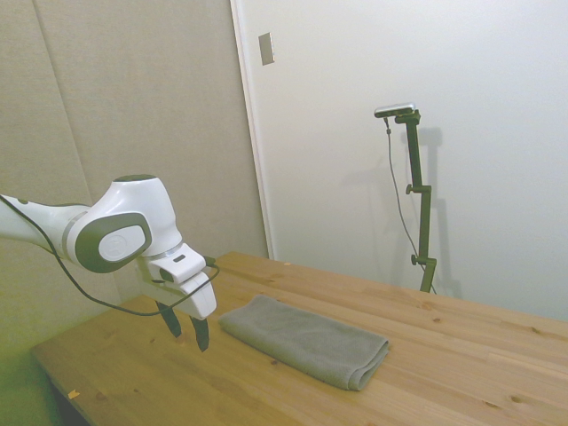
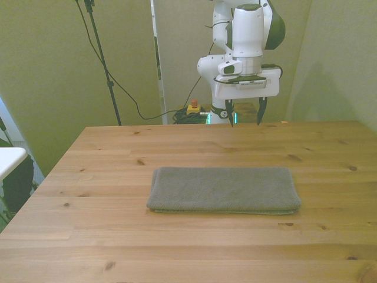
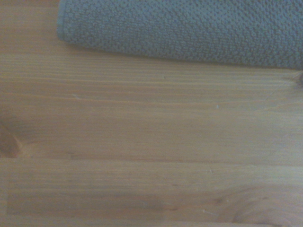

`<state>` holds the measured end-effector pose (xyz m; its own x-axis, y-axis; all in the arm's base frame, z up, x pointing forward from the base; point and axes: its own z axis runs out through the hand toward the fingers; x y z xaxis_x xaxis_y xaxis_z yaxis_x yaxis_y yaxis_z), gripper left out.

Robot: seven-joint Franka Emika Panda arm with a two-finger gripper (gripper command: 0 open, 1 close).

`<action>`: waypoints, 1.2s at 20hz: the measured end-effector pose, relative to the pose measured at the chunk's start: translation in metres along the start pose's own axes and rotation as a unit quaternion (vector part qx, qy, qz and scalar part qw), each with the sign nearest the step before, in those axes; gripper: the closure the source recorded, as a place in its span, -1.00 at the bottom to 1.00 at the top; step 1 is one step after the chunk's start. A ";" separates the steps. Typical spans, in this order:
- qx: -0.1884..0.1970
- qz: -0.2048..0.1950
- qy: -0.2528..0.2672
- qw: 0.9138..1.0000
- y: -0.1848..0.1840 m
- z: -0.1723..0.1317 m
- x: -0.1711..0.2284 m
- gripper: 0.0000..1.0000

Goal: Fold the towel

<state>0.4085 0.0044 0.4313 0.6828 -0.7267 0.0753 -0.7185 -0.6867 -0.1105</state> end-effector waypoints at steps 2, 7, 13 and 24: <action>-0.001 -0.001 -0.001 1.000 0.000 0.001 0.000 -1.00; 0.007 0.013 0.028 1.000 -0.021 -0.015 0.014 -1.00; -0.042 0.069 0.098 0.992 -0.083 -0.002 0.035 -1.00; -0.101 0.071 0.104 0.987 -0.225 0.045 0.097 -1.00</action>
<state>0.6419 0.0896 0.4192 0.5472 -0.7900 0.2766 -0.8307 -0.5530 0.0640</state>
